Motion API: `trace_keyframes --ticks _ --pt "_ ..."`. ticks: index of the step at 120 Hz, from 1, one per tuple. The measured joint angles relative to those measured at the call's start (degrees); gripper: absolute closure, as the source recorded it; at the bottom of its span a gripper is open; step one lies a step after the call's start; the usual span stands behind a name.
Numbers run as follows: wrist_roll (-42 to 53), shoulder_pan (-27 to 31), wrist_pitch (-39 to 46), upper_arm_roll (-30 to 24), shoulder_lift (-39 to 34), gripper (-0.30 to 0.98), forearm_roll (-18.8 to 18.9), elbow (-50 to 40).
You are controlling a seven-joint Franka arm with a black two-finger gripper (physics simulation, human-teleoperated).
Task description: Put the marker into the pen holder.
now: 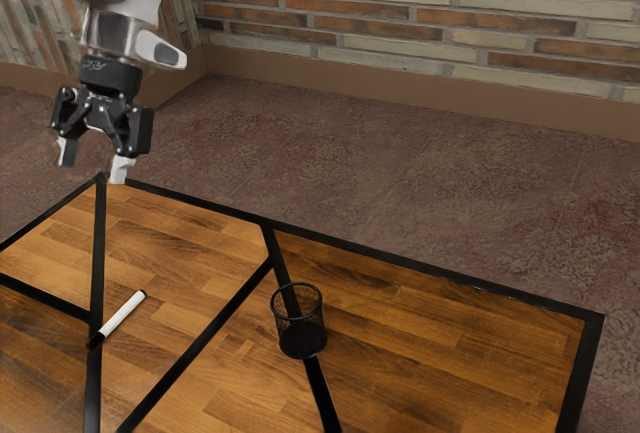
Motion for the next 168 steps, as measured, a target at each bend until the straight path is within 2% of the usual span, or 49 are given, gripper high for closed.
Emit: trace_keyframes --ticks 15,36,52,73,110,144,168 --pt "-0.45 -0.88 13.94 0.83 -0.32 0.00 0.46 -1.48" --pt "-0.95 -3.19 24.21 2.99 -1.19 0.00 0.53 -2.50" --pt "-1.19 -4.58 34.61 6.55 -6.49 0.00 0.95 -16.91" --pt "-1.47 -2.96 51.16 11.69 -5.83 0.00 2.36 -33.07" --pt "1.44 -2.75 73.32 16.39 -1.77 0.00 5.61 -43.54" --pt "9.83 -1.38 84.69 18.53 2.63 0.00 6.89 -48.99" --pt "14.21 -3.64 88.29 18.79 4.25 0.00 6.95 -50.07"
